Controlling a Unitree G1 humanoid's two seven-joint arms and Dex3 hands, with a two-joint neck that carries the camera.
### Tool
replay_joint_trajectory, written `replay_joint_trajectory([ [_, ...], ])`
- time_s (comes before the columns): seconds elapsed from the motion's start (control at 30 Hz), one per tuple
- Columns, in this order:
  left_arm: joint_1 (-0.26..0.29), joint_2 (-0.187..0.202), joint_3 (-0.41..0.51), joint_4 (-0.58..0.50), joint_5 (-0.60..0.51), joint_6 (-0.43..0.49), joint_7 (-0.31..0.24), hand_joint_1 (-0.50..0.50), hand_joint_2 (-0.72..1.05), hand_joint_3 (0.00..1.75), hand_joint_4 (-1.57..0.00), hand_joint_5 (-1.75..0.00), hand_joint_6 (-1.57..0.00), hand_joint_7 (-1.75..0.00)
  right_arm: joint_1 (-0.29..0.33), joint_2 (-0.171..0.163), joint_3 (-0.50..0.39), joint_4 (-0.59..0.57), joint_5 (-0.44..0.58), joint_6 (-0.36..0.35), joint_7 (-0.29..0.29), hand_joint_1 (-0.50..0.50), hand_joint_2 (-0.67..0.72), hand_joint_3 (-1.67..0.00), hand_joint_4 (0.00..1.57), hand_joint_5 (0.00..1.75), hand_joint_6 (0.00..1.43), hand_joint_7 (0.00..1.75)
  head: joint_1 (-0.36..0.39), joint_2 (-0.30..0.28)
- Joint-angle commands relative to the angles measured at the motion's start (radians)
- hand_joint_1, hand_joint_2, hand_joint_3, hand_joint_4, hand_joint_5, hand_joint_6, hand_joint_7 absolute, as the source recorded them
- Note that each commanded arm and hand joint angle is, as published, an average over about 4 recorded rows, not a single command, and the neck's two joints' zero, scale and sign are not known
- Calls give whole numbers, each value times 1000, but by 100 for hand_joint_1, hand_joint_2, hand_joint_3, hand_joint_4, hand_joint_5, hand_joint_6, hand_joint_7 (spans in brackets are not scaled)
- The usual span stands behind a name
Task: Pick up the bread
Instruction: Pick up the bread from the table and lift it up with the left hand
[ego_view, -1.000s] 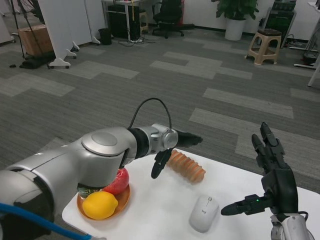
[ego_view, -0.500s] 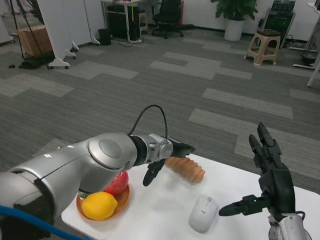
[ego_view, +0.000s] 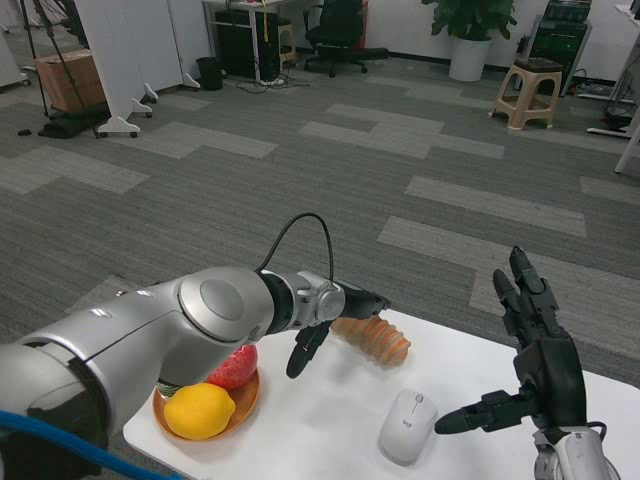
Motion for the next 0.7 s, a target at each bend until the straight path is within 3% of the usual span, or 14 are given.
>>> replay_joint_trajectory([
  [0.03,15,13,-10,1,-40,-7,-47,-39,-28,9,0,0,0,-9,7,-3,-4,-4,8,-10,-3,-33,17,0,0,12,0,0,3,-5],
  [0.37,18,18,-20,0,-84,12,-125,-38,-28,9,0,0,0,-16,7,-4,-2,-9,8,-11,-3,-33,15,0,0,17,0,0,7,-14],
  [0.53,22,22,-22,-6,-87,23,-153,-36,-37,4,-4,0,0,-17,10,-5,-2,-13,8,-9,-5,-33,15,0,0,19,0,0,8,-19],
  [0.7,33,32,-22,-25,-94,28,-222,-29,-37,9,-4,0,0,-21,18,-6,-2,-17,8,-9,-5,-33,15,0,0,15,0,0,9,-20],
])
